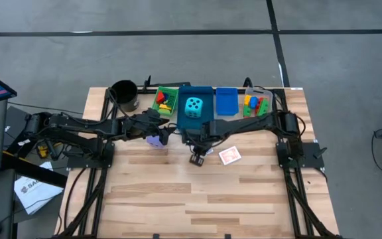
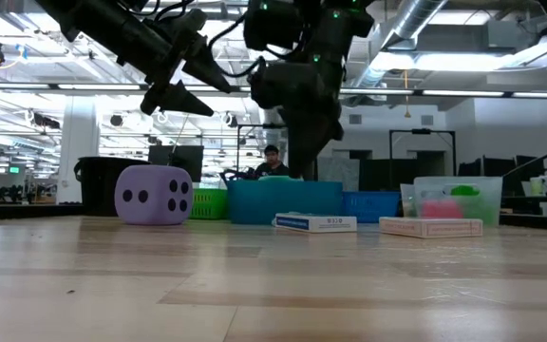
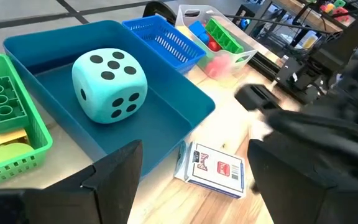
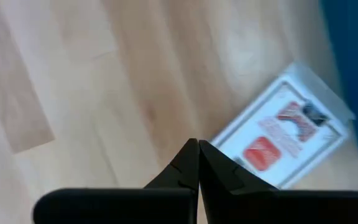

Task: Pick & Place Toys
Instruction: Put the purple die into the blue bin

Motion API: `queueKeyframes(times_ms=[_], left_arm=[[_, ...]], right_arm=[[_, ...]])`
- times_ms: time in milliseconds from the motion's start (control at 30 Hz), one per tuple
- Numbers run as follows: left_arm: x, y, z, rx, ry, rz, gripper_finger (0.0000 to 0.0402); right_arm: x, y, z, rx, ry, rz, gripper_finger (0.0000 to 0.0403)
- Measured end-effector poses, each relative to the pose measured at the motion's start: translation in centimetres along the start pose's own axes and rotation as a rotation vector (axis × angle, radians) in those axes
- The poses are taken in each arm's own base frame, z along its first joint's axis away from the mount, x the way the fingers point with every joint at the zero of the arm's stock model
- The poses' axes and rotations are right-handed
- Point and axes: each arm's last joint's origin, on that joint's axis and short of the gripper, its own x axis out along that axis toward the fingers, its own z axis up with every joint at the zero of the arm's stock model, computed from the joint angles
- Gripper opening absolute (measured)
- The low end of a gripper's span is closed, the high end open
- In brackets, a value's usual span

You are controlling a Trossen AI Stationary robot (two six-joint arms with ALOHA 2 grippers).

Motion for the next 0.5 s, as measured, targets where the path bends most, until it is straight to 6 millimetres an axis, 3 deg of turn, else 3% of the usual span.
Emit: queueKeyframes(times_ms=[333, 500], left_arm=[[-0.1, 0.5, -1.1, 0.16, 0.135, 0.002, 0.0285], [-2.0, 1.5, -1.2, 0.194, 0.216, 0.047, 0.0285]], right_arm=[[0.0, 2.3, -0.7, -0.055, -0.015, 0.021, 0.0001], [-1.0, 3.0, -0.6, -0.071, -0.067, 0.041, 0.0001]])
